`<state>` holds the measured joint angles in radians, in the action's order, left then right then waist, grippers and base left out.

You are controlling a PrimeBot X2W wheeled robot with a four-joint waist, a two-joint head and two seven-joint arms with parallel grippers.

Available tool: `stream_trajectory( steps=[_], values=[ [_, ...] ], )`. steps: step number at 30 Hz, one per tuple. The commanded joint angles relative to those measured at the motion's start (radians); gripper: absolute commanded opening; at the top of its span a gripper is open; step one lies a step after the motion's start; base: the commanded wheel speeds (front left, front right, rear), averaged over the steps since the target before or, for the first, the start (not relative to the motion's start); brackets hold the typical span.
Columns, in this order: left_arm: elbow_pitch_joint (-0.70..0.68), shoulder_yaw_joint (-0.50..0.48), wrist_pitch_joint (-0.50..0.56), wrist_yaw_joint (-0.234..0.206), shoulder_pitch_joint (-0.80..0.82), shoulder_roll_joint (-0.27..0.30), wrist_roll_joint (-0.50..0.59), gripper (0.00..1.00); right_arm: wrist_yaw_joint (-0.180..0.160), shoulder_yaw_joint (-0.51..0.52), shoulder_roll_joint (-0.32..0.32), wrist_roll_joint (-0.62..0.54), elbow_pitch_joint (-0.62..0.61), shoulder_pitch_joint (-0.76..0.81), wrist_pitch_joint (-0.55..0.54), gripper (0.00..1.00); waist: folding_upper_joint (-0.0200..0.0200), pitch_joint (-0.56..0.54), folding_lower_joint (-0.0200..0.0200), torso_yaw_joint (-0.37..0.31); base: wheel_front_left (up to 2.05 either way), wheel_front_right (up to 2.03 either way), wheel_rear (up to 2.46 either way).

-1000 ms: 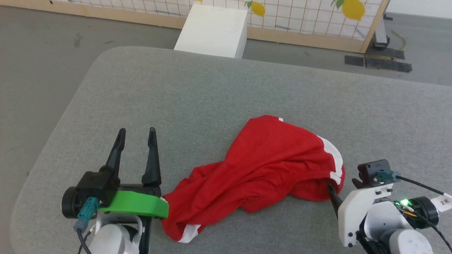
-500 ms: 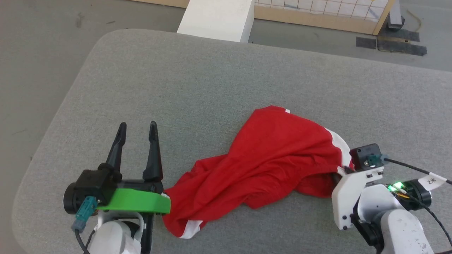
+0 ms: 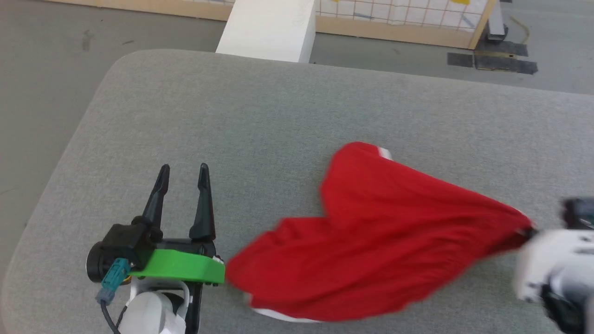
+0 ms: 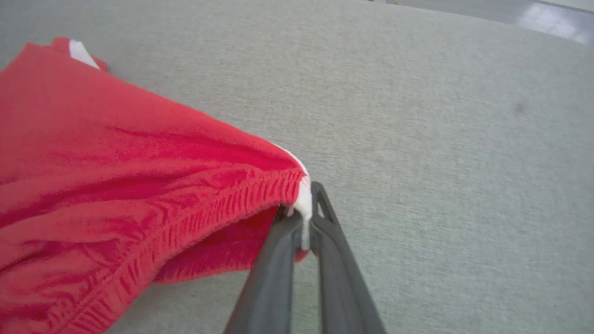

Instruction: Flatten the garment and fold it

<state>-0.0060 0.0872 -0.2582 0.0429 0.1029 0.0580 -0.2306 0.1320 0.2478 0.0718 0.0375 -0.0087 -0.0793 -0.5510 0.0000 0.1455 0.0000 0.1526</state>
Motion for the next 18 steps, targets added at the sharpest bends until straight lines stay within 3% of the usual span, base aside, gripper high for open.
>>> stream_trajectory(
  steps=[1, 7, 8, 9, 10, 18],
  values=[
    [0.007, -0.001, -0.004, 0.006, 0.003, -0.006, -0.004, 1.0, -0.001, 0.045, 0.003, -0.004, -0.006, 0.025, -0.009, 0.0, 0.0, -0.005, 0.0, -0.008, 0.0, 0.0, 0.0],
    [0.036, -0.007, -0.004, 0.015, 0.004, -0.007, -0.016, 1.0, -0.001, 0.246, -0.013, -0.038, 0.042, 0.052, -0.041, 0.0, 0.0, -0.006, 0.0, -0.027, 0.0, 0.0, 0.0],
    [0.039, -0.008, -0.004, 0.016, 0.005, -0.007, -0.017, 1.0, -0.001, 0.257, -0.015, -0.04, 0.051, 0.05, -0.043, 0.13, 0.0, -0.007, 0.0, -0.028, 0.0, 0.0, 0.0],
    [0.044, -0.008, -0.004, 0.017, 0.005, -0.007, -0.019, 1.0, -0.001, 0.262, -0.017, -0.045, 0.064, 0.049, -0.047, 0.49, 0.0, -0.008, 0.0, -0.031, 0.0, 0.0, 0.0],
    [0.047, -0.009, -0.004, 0.017, 0.005, -0.007, -0.02, 1.0, -0.001, 0.266, -0.019, -0.043, 0.075, 0.046, -0.046, 1.0, 0.0, -0.01, 0.0, -0.034, 0.0, 0.0, 0.0],
    [0.066, -0.003, -0.004, 0.014, -0.001, -0.008, -0.039, 1.0, -0.001, 0.257, -0.021, 0.05, 0.042, 0.028, -0.005, 1.0, 0.0, -0.043, 0.0, -0.053, 0.0, 0.0, 0.0]
  ],
)
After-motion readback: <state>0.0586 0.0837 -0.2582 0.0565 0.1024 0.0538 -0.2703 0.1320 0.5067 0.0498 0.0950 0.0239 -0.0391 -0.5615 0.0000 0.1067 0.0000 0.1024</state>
